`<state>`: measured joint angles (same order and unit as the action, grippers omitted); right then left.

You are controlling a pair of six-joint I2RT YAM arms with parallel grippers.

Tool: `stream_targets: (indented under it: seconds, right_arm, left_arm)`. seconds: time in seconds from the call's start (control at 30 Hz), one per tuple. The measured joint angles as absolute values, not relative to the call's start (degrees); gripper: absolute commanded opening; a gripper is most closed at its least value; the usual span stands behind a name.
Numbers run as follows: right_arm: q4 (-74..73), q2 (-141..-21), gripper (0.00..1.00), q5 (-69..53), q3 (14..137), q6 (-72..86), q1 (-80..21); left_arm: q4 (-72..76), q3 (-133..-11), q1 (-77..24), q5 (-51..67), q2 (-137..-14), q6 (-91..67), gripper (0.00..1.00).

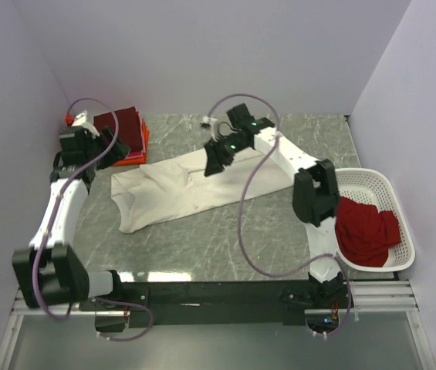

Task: Fold and stack the t-shirts
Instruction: Fold the tshirt

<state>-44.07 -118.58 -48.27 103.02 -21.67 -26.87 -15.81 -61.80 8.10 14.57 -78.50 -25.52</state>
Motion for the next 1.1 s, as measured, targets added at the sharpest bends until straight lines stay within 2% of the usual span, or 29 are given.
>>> stream_targets:
  seconds: [0.13,0.2,0.47,0.73,1.1]
  right_arm:
    - [-40.9,-130.3,0.58,-43.1,120.2,-9.1,-30.7]
    - [-38.3,-134.4,0.59,-39.9,124.9,-2.2,-32.1]
    - [-27.1,-140.4,0.6,-30.9,125.9,17.3,-35.3]
    - [-24.6,-146.3,0.58,-25.4,128.7,23.4,-35.8]
    - [-23.5,-147.5,0.42,-25.1,128.7,24.6,-35.8]
  left_arm:
    - [-14.4,-55.9,8.1,14.6,-65.9,-23.3,0.73]
    - [-14.5,-52.9,8.1,14.7,-62.3,-22.3,0.72]
    - [-17.6,-45.1,8.1,14.4,-59.2,-20.2,0.72]
    - [-17.8,-44.9,8.1,14.2,-56.6,-19.2,0.72]
    - [-17.9,-44.9,8.1,14.2,-56.6,-19.1,0.72]
